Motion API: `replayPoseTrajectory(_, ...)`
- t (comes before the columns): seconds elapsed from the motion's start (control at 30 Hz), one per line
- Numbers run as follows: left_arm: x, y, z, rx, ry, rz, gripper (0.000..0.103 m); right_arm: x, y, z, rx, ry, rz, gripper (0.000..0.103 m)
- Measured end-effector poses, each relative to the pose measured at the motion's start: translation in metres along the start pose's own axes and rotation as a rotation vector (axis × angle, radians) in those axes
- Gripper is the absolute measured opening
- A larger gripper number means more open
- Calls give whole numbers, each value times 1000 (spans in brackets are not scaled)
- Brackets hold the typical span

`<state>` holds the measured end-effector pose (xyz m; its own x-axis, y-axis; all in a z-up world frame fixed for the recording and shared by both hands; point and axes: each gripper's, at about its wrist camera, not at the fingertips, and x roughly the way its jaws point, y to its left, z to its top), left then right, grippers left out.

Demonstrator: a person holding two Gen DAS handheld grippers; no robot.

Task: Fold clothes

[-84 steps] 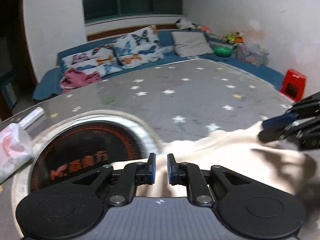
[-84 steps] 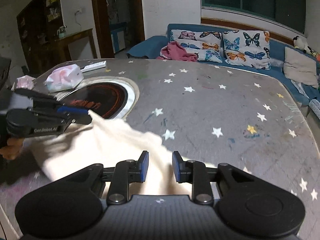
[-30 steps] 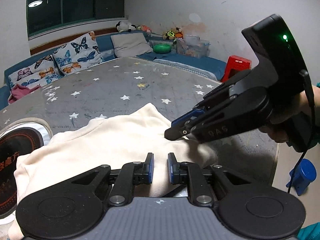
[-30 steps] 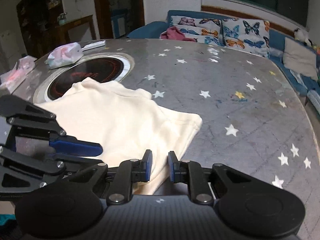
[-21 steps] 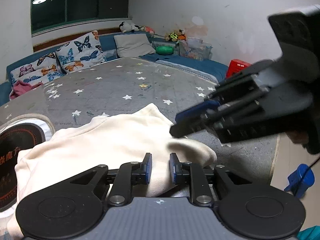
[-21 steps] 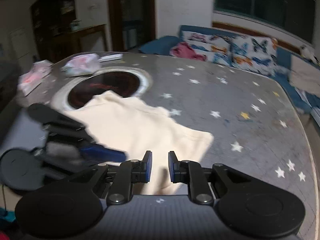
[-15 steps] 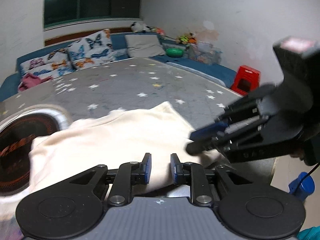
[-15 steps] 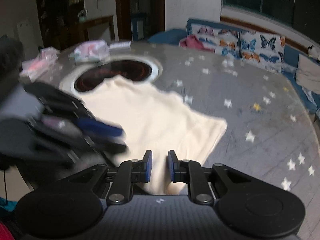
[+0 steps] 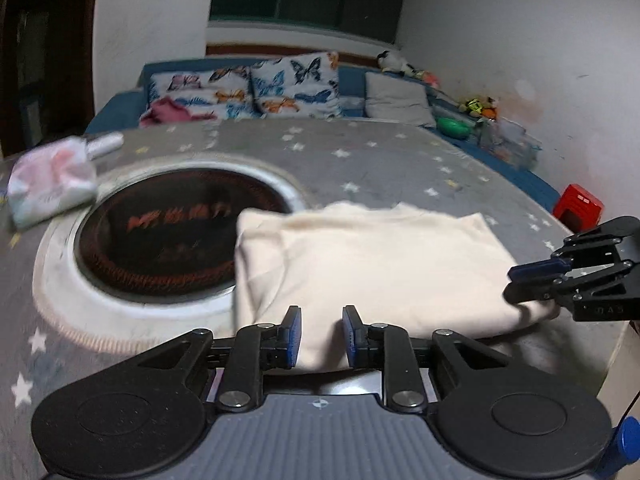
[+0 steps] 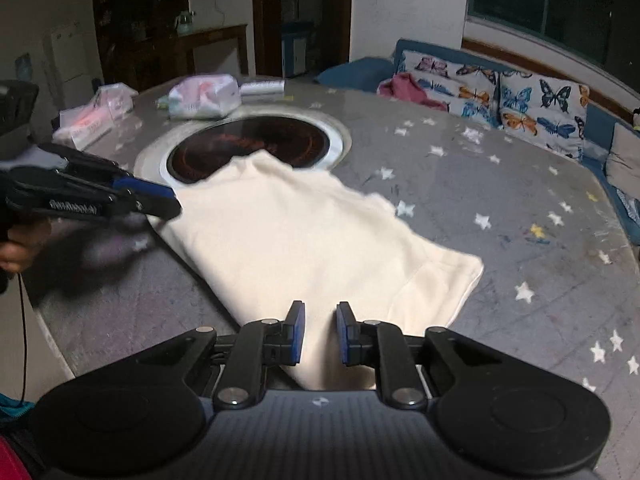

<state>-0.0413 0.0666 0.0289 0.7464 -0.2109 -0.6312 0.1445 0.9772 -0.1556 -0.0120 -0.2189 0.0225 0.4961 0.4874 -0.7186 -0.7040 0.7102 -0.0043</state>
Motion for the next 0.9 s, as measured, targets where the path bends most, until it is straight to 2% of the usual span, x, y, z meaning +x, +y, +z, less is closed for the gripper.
replayPoseTrajectory(0.17,-4,3,1,-15,-7,-17,24,-1,-5,3,23,25,8,15)
replayPoseTrajectory(0.3,-2,1,14,-10,-35,-16,25,-3,-2,15,4,-2,5,15)
replayPoseTrajectory(0.47,19,11,16,-17,15,27,24,13,-3,23,22,-3,24,15)
replayPoseTrajectory(0.63,21,20,18,-17,30,31,25,24,-9,21,41,30,27,15)
replayPoseTrajectory(0.9,45,4,54,45,17,18,25,34,-23,53,80,-27,6,15)
